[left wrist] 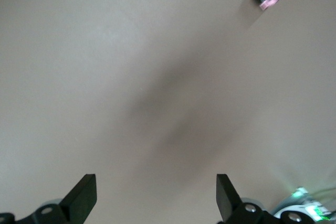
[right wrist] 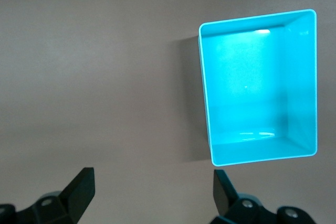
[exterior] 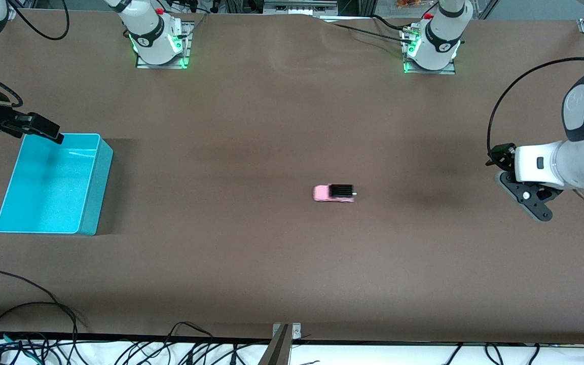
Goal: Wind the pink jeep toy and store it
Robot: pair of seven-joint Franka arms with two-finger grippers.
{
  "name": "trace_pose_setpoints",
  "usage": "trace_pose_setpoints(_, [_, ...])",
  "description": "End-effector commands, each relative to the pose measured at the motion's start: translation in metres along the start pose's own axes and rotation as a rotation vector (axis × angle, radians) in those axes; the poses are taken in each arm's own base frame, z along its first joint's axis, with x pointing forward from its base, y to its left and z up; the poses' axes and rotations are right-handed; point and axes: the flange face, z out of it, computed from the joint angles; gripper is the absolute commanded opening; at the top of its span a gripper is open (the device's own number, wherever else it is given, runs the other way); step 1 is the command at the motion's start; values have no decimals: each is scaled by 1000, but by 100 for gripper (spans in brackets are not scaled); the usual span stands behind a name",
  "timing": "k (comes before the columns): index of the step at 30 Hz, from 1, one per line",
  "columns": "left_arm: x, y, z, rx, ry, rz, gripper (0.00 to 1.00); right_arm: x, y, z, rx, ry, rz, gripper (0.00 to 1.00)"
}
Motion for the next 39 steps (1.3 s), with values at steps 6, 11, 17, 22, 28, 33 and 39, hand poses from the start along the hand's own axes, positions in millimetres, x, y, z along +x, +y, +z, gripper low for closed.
trace_pose_setpoints(6, [-26,45,-63,41,47,-209,100,10,-9,20,-2,-17,-1,100])
trace_pose_setpoints(11, [-48,58,-79,63,68,-357,100,13,-14,42,2,7,4,100])
trace_pose_setpoints(17, [-83,56,-85,31,108,-440,100,12,-32,74,11,33,54,100])
trace_pose_setpoints(22, [-110,49,-77,-32,166,-489,100,12,-51,109,34,85,226,100])
trace_pose_setpoints(28, [-132,51,-83,25,248,-512,100,12,-54,151,34,52,383,100])
trace_pose_setpoints(33, [-125,63,-97,106,220,-534,100,8,-57,186,26,17,509,100])
trace_pose_setpoints(39, [-116,74,-97,102,207,-530,100,4,-53,233,32,35,686,100])
